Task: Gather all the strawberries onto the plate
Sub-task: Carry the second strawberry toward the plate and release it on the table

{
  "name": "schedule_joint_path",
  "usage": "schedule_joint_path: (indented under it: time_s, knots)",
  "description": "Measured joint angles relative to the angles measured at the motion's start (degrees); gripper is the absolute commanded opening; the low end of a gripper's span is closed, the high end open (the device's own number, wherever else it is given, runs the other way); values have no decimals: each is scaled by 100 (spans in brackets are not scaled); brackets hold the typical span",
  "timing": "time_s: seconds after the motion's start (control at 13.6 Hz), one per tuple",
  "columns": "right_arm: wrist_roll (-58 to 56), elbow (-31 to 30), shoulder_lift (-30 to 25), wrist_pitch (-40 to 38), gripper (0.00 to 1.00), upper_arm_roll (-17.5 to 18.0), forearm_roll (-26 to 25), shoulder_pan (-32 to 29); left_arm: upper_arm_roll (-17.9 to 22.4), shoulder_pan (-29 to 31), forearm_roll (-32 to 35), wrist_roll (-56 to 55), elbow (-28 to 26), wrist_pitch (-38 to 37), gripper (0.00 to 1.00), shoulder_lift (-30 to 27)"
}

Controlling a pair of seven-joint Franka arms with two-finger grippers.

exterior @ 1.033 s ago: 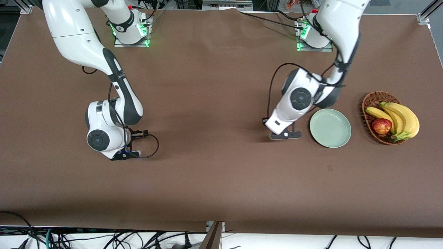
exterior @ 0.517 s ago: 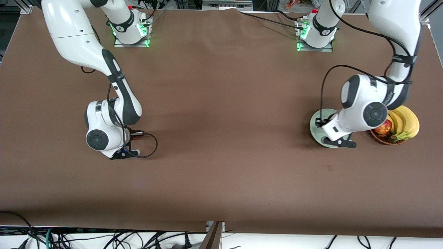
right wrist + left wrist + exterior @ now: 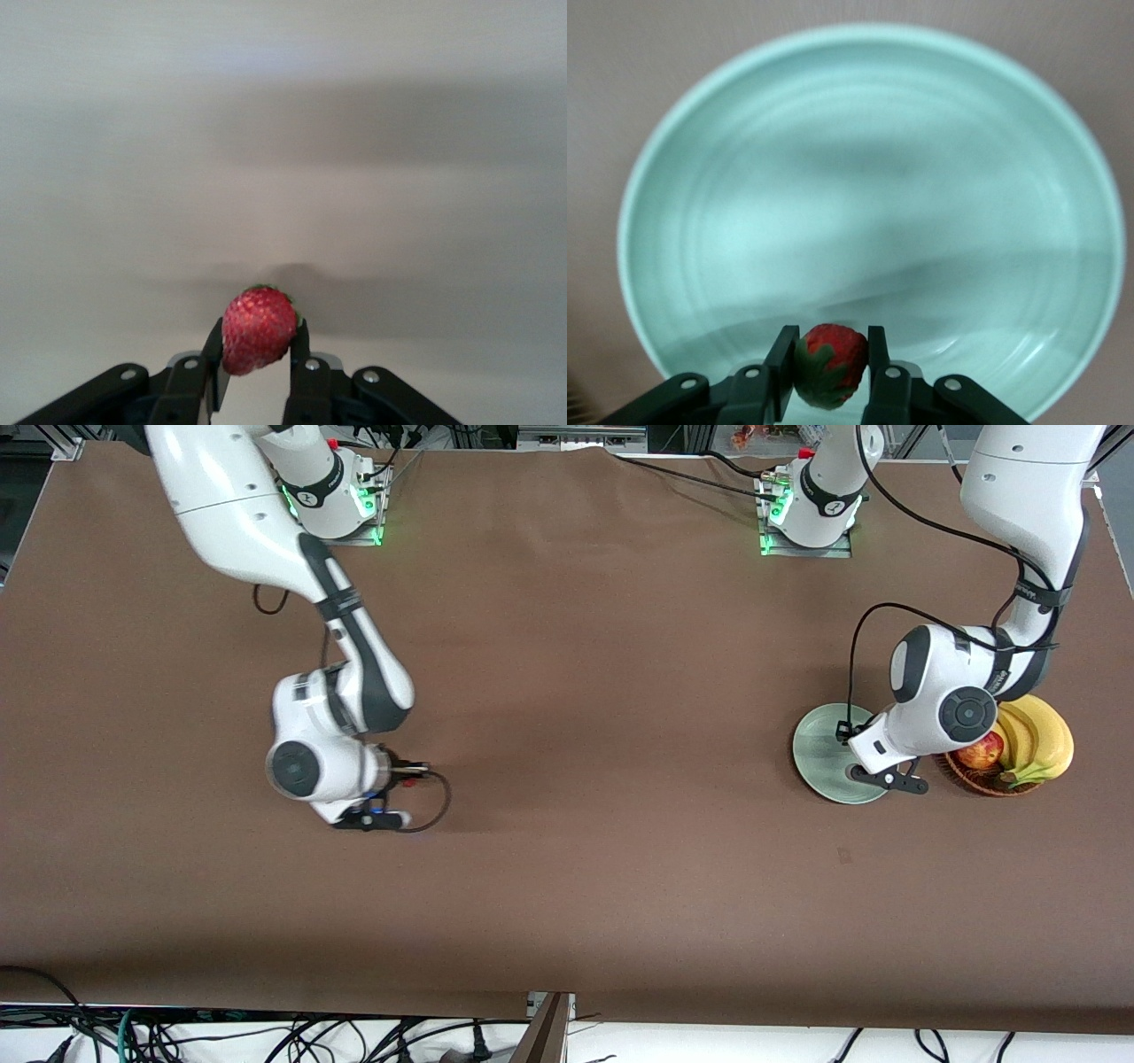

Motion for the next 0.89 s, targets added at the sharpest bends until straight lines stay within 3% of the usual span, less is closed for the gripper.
schedule_joint_path:
  time_s: [0.37,0.66,0.74,0.81,0.89]
  knots:
    - [3475,698,584,1506,3,14,7,1816,-18,57,0,33,48,-93,100,-191]
    - [4931,1610,1195,2323,4,21,7,2624,-150,51,1,38,880,-1389,100,-453]
    - [5118,1764,1375,2606,8,21,7,2770,-219,42,1,38,1100,-1636,100,-473]
    - [5228,1881,1560,2884,17,21,7,2895,-317,33,-21,25,1217,-1759,100,-474]
    - [5275,1972,1736,3129,66,20,7,2992,-450,25,-117,-43,1234,-1795,100,-447]
